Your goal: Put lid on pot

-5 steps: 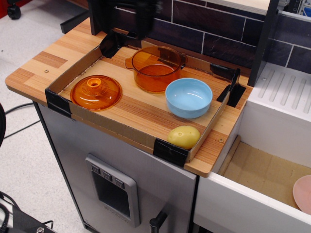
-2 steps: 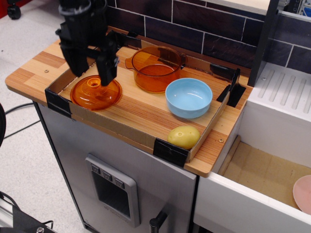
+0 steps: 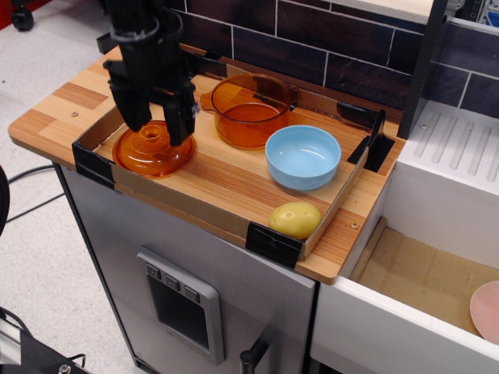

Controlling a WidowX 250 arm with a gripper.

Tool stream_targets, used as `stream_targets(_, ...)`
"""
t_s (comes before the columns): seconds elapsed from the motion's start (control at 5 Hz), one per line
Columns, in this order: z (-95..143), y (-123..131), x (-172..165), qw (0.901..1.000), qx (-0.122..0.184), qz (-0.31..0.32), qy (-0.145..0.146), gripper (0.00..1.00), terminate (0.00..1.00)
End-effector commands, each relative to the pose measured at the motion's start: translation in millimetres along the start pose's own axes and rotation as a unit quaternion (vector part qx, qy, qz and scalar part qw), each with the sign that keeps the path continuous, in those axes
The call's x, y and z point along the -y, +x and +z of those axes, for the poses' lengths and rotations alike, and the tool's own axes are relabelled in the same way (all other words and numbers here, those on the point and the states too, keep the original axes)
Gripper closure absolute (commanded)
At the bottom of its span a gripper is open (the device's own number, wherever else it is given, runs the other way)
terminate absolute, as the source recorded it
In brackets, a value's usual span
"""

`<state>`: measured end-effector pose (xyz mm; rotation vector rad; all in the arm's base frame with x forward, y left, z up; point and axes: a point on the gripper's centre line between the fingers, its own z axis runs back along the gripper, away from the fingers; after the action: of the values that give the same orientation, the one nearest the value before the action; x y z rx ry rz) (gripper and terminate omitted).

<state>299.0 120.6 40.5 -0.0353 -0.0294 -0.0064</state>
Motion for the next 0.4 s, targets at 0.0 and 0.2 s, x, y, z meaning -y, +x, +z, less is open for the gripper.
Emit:
stream_targets(0.0,13.8,24.4,-28.9,0.9994,0.025,0.021,0.013,0.0,0.0)
stream_targets(0.2,13.6,23.7,-33.6,0.9992,0.029,0.019,0.019,0.0,0.0)
